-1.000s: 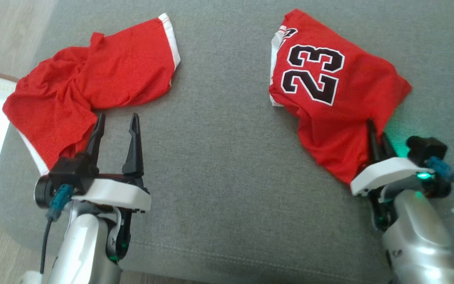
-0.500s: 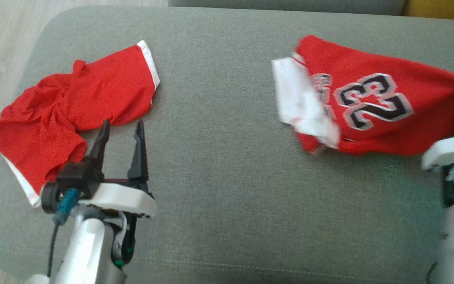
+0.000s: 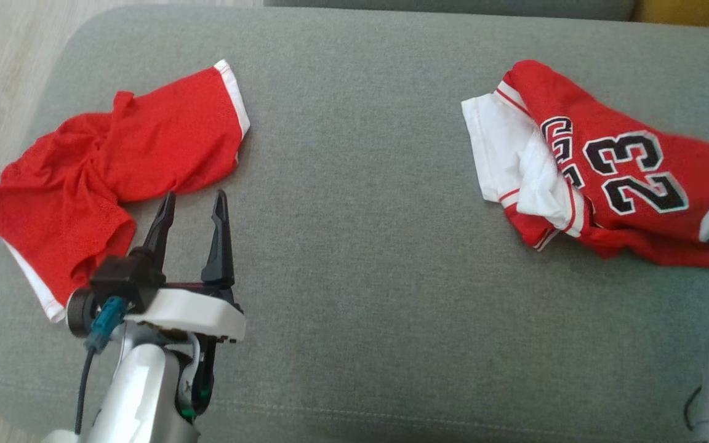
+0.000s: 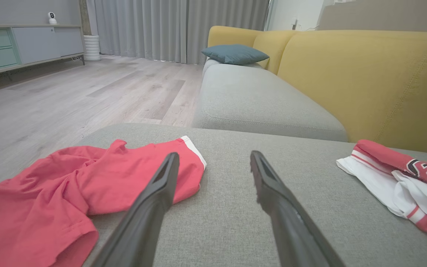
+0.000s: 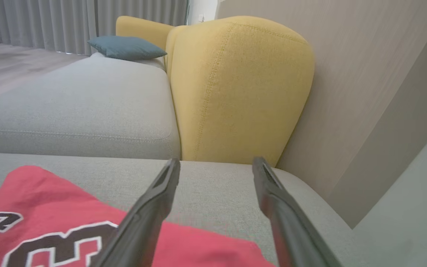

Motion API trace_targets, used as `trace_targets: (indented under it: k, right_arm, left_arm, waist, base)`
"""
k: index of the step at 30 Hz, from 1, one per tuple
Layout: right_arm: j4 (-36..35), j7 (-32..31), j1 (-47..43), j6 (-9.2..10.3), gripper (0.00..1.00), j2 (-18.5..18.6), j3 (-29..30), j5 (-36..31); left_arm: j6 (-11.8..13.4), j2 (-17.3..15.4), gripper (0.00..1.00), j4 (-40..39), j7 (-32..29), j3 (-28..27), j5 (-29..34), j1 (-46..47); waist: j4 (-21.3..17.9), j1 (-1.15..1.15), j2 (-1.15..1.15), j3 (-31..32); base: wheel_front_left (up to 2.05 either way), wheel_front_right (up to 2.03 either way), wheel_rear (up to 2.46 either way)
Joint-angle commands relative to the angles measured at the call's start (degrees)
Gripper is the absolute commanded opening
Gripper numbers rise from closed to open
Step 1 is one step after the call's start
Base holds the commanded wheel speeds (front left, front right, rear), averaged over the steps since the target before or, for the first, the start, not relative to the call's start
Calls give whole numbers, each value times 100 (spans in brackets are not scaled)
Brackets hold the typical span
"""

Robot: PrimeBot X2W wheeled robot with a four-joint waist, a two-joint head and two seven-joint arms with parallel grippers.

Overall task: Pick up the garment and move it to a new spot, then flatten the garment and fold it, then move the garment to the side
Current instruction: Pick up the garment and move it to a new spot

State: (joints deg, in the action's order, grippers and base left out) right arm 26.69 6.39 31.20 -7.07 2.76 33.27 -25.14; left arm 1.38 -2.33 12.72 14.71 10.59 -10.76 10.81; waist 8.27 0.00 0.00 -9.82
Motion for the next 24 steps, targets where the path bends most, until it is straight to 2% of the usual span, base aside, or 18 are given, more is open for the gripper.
trace_targets:
  k: [1, 6, 11, 17, 21, 24]
  right_arm:
    - [-143, 99, 62, -42, 100, 17, -224, 113]
    - [-42, 434, -187, -42, 100, 13, -743, 793]
    - [-184, 691, -660, -42, 100, 13, -1726, 1690]
    - [-689, 828, -1631, -42, 100, 12, -2990, 2760]
    - [-953, 854, -2231, -42, 100, 12, -3606, 3126]
    - [-1100, 858, -2466, -42, 100, 12, -3802, 3262]
  left_arm:
    - [26, -55, 100, -176, 29, -166, -29, 141]
    - [50, -55, 100, -197, 29, -190, -25, 107]
    - [73, -55, 100, -250, 29, -224, -27, 35]
    - [95, -55, 100, -280, 29, -239, -22, -109]
    - [116, -54, 100, -331, 29, -277, -11, -221]
    - [111, -54, 100, -371, 29, -287, 7, -274]
  waist:
    - [-21, 0, 0, 39]
    - [-138, 0, 0, 193]
    - [-277, 0, 0, 367]
    - [-399, 0, 0, 580]
    - [-468, 0, 0, 692]
    - [-489, 0, 0, 719]
  base:
    - [0, 0, 0]
    - [0, 0, 0]
    - [0, 0, 0]
    - [0, 0, 0]
    - [0, 0, 0]
    - [0, 0, 0]
